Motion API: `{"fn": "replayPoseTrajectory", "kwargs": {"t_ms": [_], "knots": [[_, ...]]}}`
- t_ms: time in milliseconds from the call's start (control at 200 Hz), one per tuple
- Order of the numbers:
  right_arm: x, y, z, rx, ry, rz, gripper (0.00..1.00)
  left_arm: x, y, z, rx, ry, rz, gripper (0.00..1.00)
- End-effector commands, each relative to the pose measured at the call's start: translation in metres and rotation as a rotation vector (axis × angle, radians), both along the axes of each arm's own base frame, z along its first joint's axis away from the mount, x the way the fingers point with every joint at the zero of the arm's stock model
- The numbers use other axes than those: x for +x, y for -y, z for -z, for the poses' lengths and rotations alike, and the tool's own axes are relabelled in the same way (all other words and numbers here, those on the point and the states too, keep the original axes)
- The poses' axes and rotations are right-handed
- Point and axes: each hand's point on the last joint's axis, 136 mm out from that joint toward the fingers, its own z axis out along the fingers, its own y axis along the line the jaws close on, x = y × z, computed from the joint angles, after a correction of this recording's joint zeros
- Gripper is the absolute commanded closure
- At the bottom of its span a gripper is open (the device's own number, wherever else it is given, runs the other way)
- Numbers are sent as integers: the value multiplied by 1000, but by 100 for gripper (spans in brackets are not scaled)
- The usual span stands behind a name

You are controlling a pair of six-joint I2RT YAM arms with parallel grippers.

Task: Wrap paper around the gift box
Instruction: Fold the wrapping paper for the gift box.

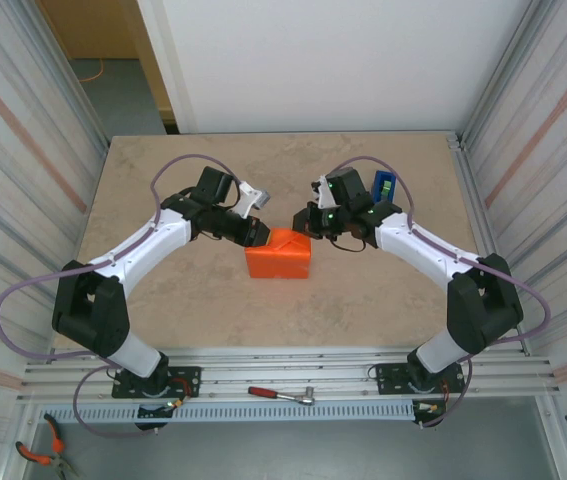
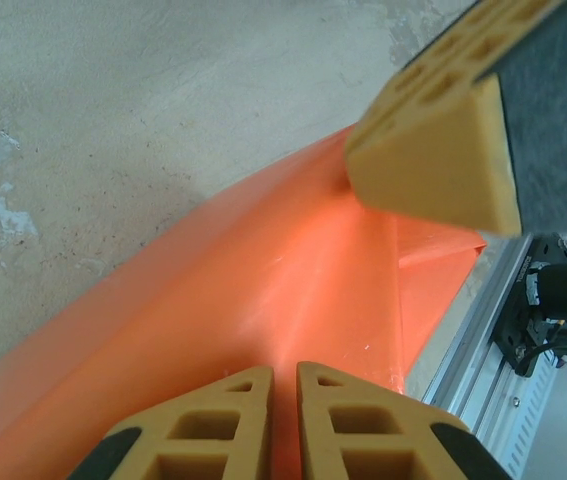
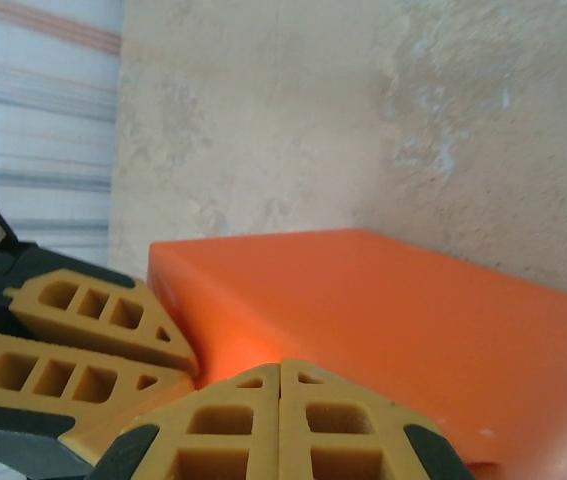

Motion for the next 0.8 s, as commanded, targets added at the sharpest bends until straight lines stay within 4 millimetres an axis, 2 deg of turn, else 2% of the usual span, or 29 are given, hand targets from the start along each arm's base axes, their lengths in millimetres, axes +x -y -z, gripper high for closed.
{"fn": "replayPoseTrajectory", "kwargs": {"t_ms": [0,140,311,451,556,651,691,706,717,797], "knots": [[0,-11,-8,3,15,-4,100,-20,-7,20,63,-64,23,84],[-8,-21,-5,-6,14,-25,100,-20,-7,20,60,-64,24,85],[-25,-25,11,-29,-15,-49,100,-18,-6,18,53,-59,25,85],[-36,-19,32,-99,-17,-75,100,-10,-4,0,19,-28,2,83],[-41,-10,47,-164,-9,-92,100,4,-9,-22,15,52,-44,54],[-43,-5,56,-192,-13,-99,100,15,-14,-42,-1,124,-85,35],[-44,-4,56,-195,-11,-102,100,21,-17,-49,-1,152,-107,21],[-44,-4,57,-196,-11,-103,100,23,-18,-51,1,162,-114,6],[-44,-4,57,-196,-11,-103,100,24,-19,-52,3,168,-119,3],[-44,-4,57,-197,-9,-105,100,34,-26,-60,24,218,-167,1]]}}
